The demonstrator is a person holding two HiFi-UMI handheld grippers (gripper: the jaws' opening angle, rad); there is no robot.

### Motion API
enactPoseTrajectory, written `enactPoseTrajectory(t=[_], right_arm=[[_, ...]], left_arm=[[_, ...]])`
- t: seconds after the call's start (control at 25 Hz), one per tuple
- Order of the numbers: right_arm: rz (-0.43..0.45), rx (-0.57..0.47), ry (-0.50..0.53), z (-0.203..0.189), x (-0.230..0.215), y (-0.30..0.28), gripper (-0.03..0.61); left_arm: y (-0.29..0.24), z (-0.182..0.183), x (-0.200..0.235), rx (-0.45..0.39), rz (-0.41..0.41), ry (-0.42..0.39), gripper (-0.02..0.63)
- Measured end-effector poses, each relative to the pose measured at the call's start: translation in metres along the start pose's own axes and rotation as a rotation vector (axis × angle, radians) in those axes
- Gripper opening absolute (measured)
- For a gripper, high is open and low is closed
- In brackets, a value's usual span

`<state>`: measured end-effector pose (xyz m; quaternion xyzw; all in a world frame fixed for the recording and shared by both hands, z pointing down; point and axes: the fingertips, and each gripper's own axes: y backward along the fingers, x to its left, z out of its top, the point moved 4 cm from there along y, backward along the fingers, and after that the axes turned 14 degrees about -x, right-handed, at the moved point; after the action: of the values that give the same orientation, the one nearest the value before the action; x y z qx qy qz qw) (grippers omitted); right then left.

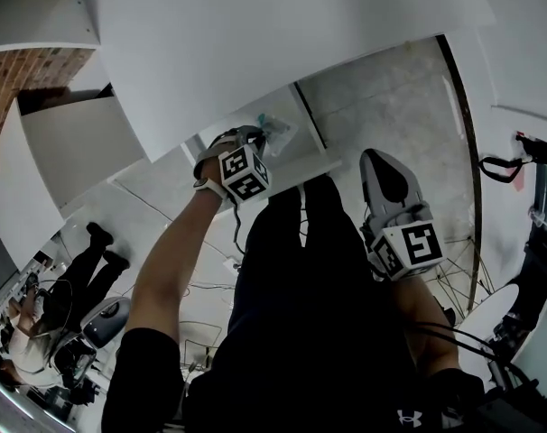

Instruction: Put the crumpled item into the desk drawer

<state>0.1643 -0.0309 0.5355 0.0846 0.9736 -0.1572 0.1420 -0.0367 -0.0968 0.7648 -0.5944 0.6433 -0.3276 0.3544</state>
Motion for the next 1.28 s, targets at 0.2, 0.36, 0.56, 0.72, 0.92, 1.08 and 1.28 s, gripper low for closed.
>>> enactPoseTrajectory(t=[0.2,0.36,0.56,0.72,0.92,1.08,1.28], right_arm=[[-0.009,0.022,-0.022,-0.011,-0.007,-0.004,0.003],[-0.014,0.042,-0.030,-0.017,-0.007,-0.007,0.003],[-0.022,0.067,-0.046,-0.030,-0.013,-0.008,0.003],[-0.031,0.080,-0.060,-0.041,-0.017,-0.014,0.003],[-0.035,0.097,-0.070,-0.050,-0.018,-0.015,0.003],[-0.033,0.106,-0.070,-0.053,-0.016,-0.020,0.003],[-0.027,0.106,-0.065,-0.052,-0.014,-0.022,0.003]], left_arm=[[-0.026,-0.016,-0.002,0.056,-0.022,-0.023,0.026],[-0.041,-0.031,-0.007,0.092,-0.036,0.002,0.026],[-0.059,-0.043,-0.008,0.150,-0.030,-0.007,0.028],[-0.068,-0.051,0.000,0.156,0.001,-0.002,0.028],[-0.076,-0.056,0.001,0.154,0.004,0.008,0.029],[-0.080,-0.057,0.005,0.146,0.001,0.001,0.035],[-0.081,-0.059,0.004,0.149,-0.007,0.028,0.051]])
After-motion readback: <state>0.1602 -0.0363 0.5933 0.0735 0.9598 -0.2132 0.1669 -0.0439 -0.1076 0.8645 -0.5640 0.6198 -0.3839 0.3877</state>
